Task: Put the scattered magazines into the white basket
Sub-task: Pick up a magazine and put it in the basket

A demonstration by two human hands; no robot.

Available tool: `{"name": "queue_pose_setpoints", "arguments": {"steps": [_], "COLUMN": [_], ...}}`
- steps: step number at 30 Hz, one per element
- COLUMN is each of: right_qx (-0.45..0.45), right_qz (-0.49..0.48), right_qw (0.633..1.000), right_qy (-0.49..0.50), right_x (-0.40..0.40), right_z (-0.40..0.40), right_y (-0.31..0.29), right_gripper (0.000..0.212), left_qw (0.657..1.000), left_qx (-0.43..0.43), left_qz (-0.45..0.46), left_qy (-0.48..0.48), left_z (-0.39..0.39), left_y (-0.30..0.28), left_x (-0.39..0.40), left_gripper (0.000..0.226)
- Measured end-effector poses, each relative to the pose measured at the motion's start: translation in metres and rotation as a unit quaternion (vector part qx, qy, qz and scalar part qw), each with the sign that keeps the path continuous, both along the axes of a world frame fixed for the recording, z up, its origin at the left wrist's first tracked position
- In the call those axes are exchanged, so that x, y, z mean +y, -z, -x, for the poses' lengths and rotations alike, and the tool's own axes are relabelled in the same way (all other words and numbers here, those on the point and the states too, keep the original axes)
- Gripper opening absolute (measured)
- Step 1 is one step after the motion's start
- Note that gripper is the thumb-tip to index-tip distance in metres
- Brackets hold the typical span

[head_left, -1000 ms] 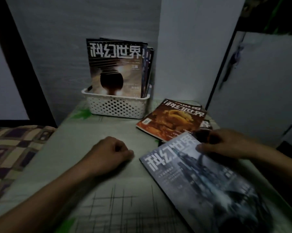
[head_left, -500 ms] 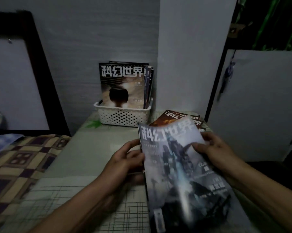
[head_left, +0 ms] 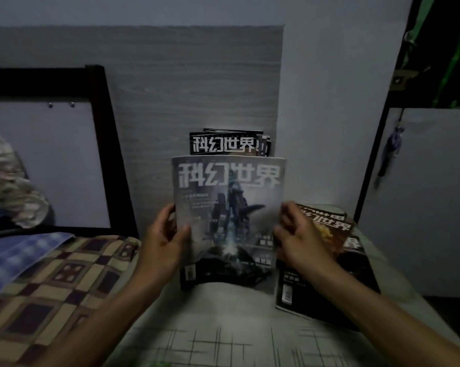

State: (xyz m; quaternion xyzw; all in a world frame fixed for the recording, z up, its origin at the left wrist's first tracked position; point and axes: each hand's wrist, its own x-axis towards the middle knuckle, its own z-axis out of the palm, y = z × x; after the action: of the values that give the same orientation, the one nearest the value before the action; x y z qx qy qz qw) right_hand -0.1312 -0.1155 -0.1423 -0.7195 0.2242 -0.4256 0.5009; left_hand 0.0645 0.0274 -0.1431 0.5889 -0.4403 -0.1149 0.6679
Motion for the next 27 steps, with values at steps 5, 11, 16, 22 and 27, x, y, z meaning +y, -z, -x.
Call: {"name": "queue_pose_setpoints", "arguments": {"steps": [5,11,16,22,27], "right_qx": [0.109,0.034,0.045,0.085,0.127], "right_qz": [0.146,0.144,0.144,0.109,0.085], "right_qw": [0.98,0.979,0.97,0.968,0.964], "right_qy": [0.085,0.14,0.192,0.208,0.217], "right_x": [-0.009,-0.044,-0.098,-0.15,-0.169], "right_z": [-0.005,-0.048,-0.092,-0.12,-0.12], "right_y": [0.026,-0.05,-0.085,-0.049,-0.009], "right_gripper": [0.022,0.014,0.014,0.005,0.014], "left_qw": [0.997,0.988,0.974,0.975,0.964], "left_qx": [-0.048,-0.124,-0.185,-0.178,-0.195], "left_qz": [-0.053,0.032,0.027,-0.031,-0.108], "left_qy": [-0.017,-0.089,-0.126,-0.127,-0.144], "left_z": [-0.014,-0.069,-0.106,-0.137,-0.152], "left_y": [0.028,-0.039,-0.077,-0.034,0.013], "left_x": [0.004,-0.067,-0.133,-0.18,-0.187], "left_gripper": [0.048,0.027,0.012,0.017,0.022]}}
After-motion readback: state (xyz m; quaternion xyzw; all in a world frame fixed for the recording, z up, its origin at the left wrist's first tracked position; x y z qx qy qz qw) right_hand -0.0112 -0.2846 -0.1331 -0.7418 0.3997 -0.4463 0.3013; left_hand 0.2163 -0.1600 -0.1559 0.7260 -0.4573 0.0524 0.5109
